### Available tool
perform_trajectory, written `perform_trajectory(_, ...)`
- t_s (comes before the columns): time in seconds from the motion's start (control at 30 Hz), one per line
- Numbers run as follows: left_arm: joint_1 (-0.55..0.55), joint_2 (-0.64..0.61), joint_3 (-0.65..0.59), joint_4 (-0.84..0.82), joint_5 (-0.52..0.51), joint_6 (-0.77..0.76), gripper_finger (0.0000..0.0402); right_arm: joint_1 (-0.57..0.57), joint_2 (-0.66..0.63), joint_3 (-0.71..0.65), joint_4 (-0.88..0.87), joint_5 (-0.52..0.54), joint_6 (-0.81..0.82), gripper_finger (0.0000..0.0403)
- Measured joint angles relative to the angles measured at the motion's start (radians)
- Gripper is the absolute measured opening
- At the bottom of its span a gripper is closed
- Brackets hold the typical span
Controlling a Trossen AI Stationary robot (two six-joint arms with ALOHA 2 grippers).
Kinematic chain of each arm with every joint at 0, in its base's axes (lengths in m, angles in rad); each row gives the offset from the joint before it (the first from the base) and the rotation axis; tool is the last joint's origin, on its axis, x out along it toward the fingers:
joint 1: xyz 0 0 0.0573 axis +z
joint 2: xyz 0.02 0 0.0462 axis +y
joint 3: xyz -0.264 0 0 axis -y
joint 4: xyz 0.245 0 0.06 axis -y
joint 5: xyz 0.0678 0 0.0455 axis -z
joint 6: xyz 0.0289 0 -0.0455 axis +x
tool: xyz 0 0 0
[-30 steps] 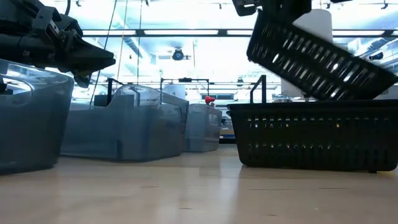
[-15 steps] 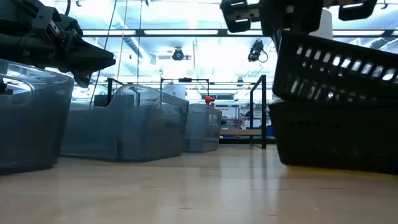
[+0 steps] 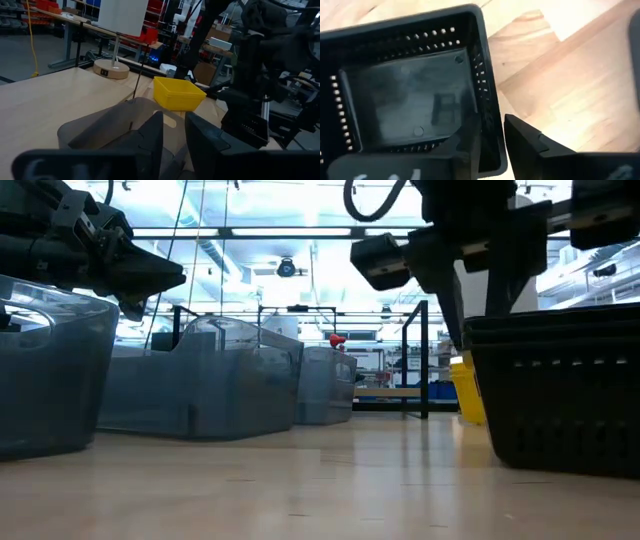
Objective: Stack baskets on shelf by color
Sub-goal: Stack the bottom black basket on the top black baskets
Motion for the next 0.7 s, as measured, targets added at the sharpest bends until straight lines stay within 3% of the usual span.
perform_trajectory(0.7, 0.0, 0.0, 0.0, 0.0, 0.0, 0.0, 0.009, 0.012, -0.002, -0.024, 0.097, -0.016, 0.046, 0.0108)
